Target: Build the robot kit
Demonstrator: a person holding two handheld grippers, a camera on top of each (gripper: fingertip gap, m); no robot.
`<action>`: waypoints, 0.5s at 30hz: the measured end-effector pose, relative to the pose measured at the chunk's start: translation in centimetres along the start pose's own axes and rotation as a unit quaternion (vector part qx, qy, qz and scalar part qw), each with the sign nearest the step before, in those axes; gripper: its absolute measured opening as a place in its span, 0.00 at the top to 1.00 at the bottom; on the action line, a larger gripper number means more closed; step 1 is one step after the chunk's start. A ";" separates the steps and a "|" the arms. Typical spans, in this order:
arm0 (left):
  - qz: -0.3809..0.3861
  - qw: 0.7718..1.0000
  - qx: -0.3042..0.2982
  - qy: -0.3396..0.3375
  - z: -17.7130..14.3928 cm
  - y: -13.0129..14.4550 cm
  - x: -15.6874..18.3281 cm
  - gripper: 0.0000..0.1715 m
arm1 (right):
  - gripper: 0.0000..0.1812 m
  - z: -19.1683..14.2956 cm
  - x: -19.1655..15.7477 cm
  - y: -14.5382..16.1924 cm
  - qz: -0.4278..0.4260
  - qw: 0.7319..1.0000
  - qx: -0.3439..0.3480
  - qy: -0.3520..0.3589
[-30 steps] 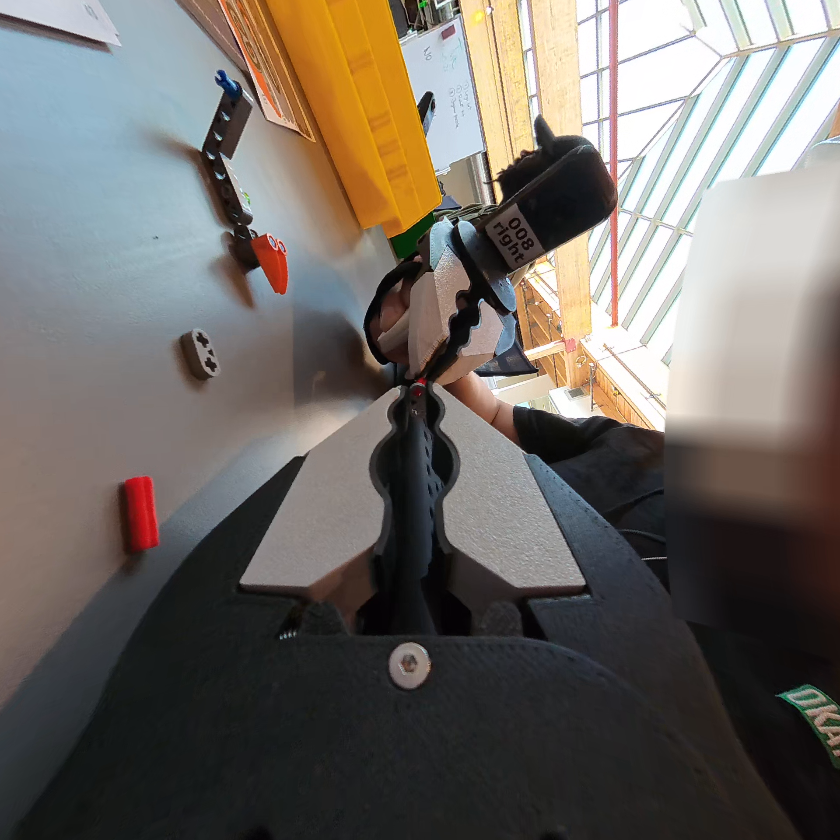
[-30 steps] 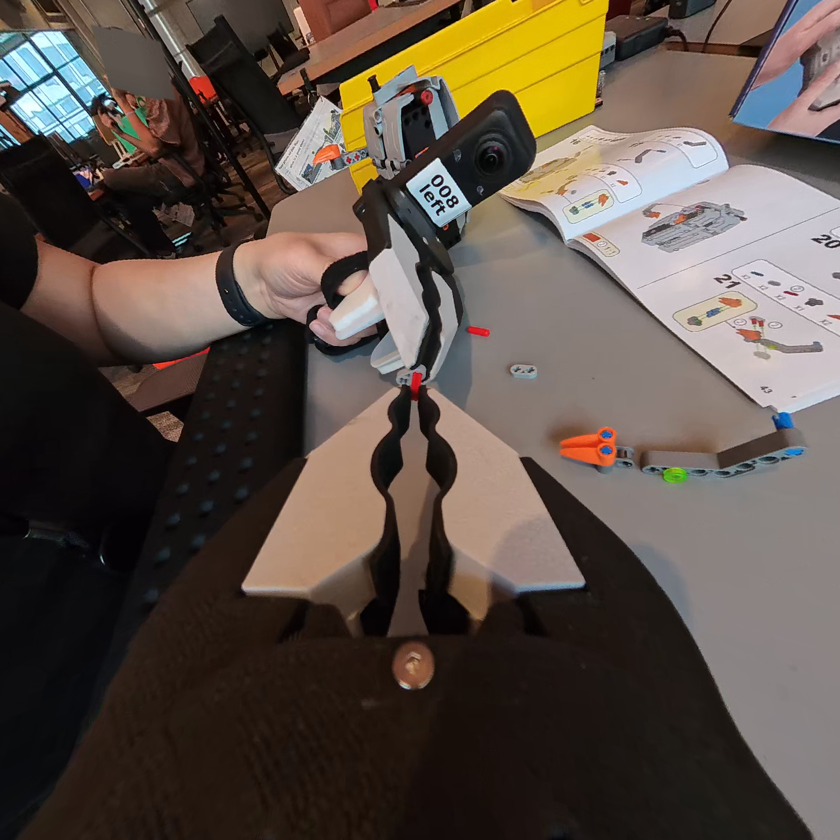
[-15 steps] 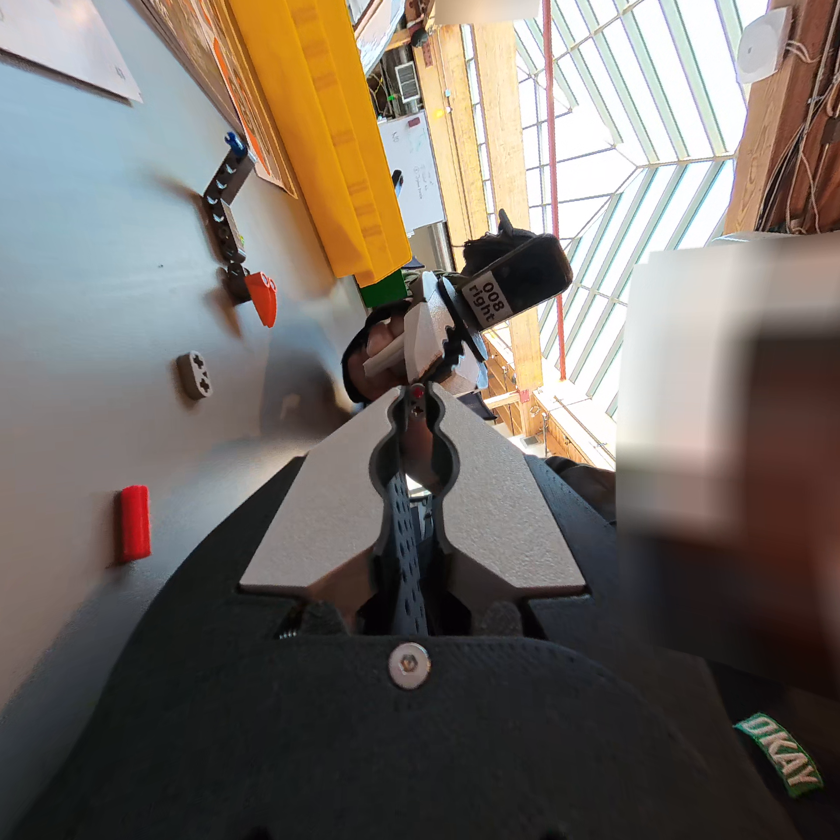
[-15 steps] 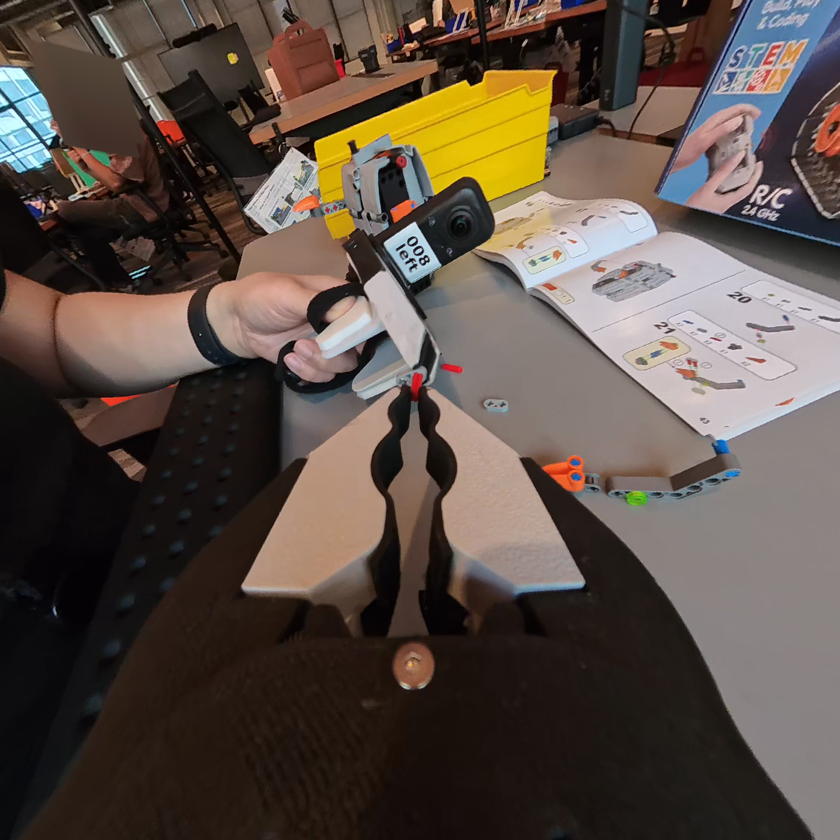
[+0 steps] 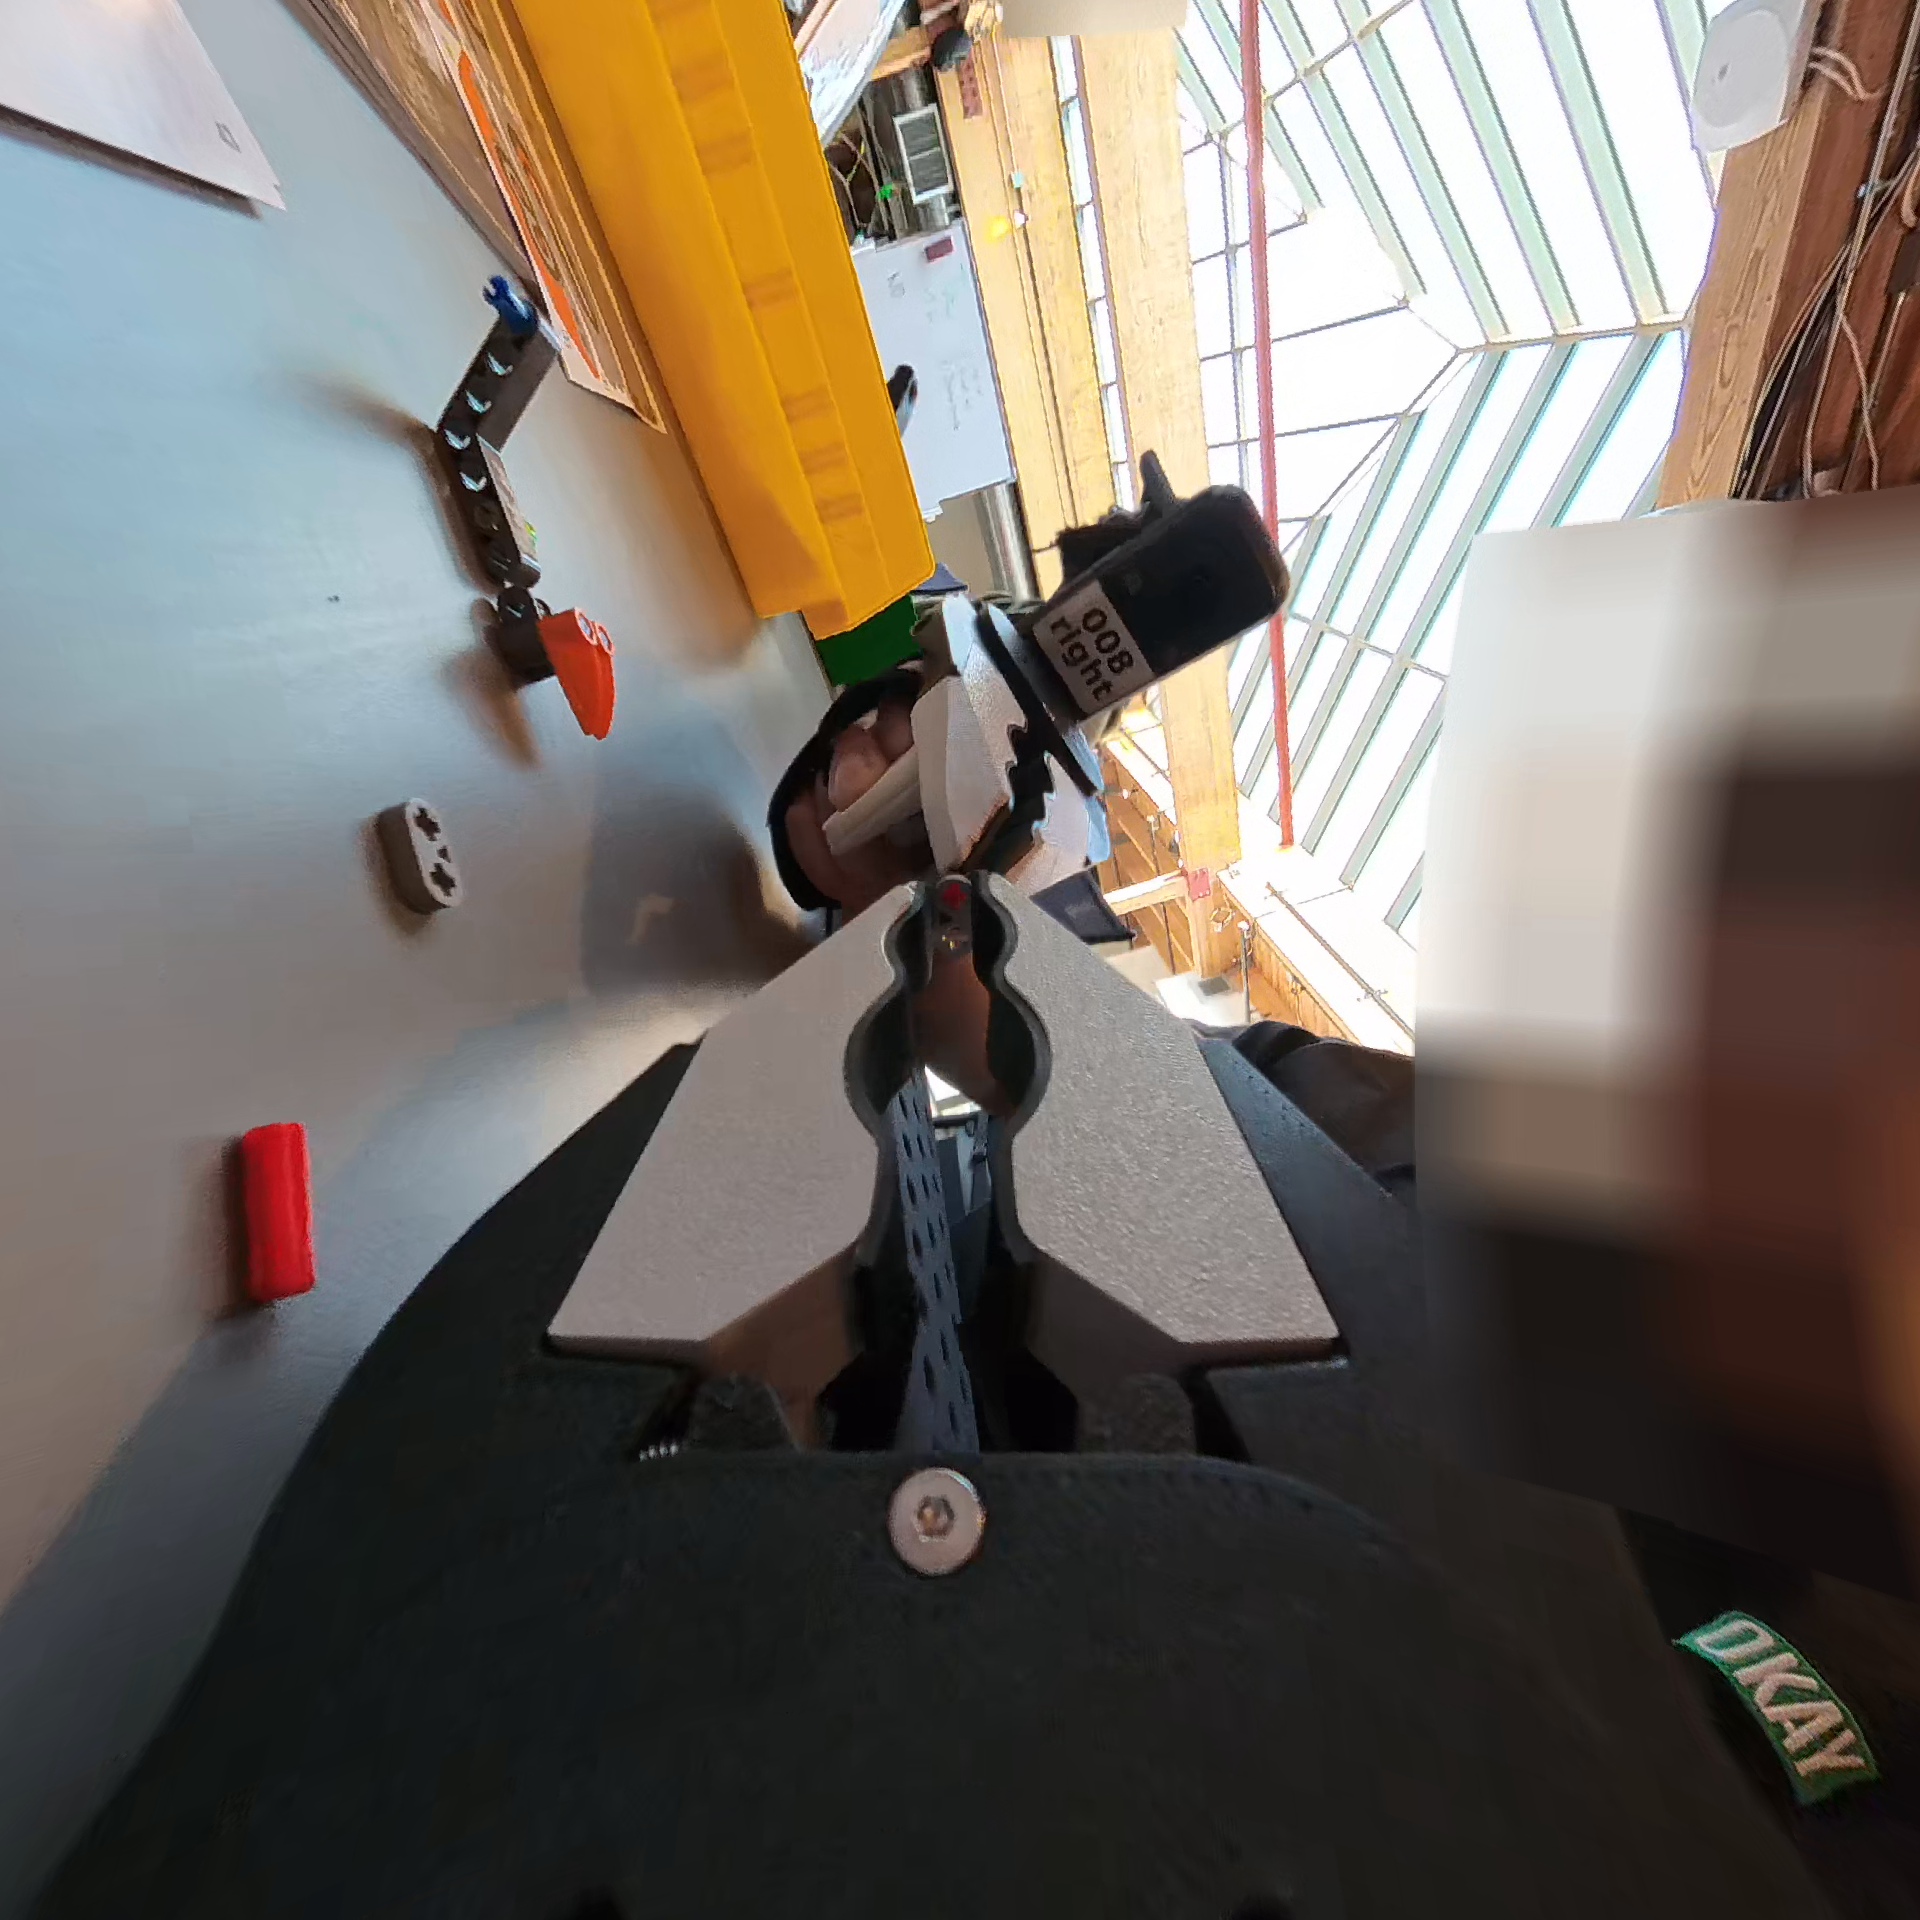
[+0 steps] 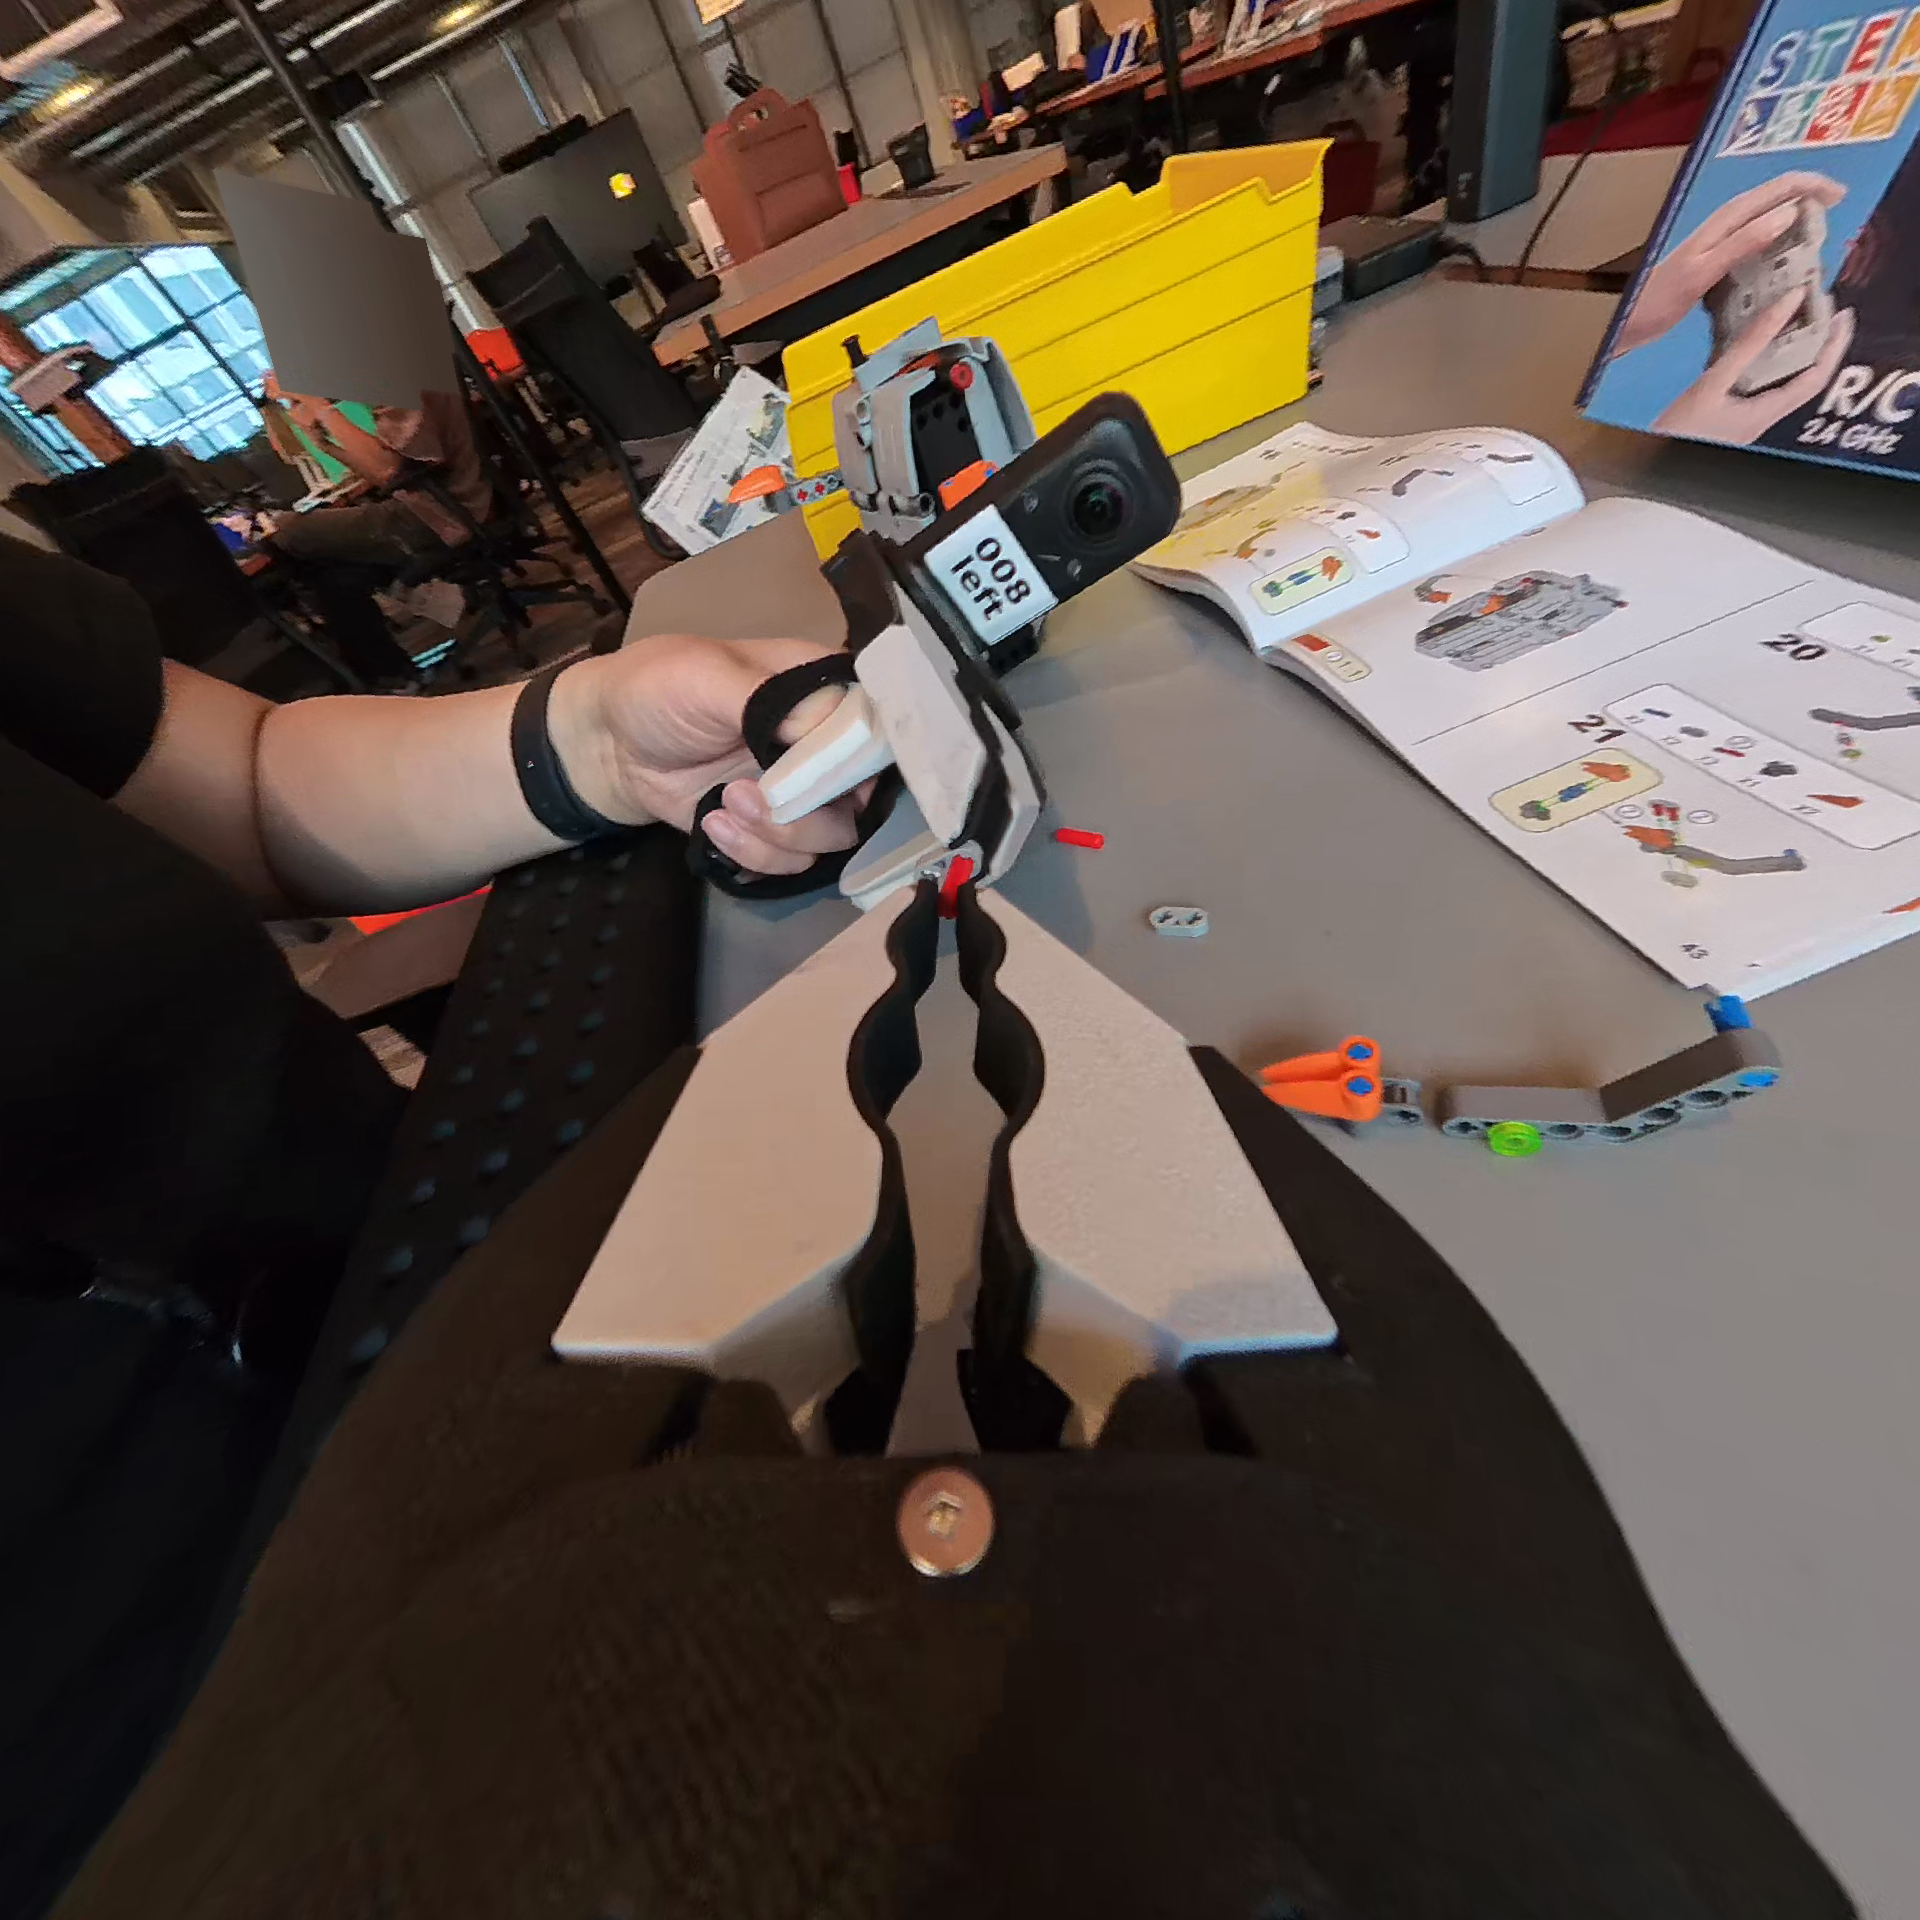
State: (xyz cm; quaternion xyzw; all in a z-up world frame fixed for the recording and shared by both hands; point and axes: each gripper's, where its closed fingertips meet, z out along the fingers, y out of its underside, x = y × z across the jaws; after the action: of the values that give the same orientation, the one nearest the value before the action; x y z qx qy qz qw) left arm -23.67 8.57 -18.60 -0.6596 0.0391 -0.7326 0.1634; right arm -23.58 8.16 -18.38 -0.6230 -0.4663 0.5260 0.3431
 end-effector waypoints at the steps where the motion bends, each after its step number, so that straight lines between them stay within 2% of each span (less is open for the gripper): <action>1: 0.001 1.000 -0.007 0.000 0.0 0.2 0.0 0.98 | 0.98 0.0 -0.2 0.2 0.004 1.000 -0.004 -0.010; 5: 0.001 1.000 -0.024 0.010 0.1 0.7 0.3 0.98 | 0.98 -0.1 -0.6 0.3 0.008 0.999 -0.006 -0.032; 15: 0.008 0.999 -0.029 -0.014 -0.2 0.8 -0.4 0.97 | 0.99 0.3 -0.3 1.0 -0.002 1.000 -0.022 -0.015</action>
State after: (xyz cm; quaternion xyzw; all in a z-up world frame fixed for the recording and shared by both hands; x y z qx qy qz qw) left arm -23.63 7.87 -19.25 -0.6742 0.0632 -0.7203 0.1502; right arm -23.63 7.54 -19.22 -0.6219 -0.4839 0.5240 0.3232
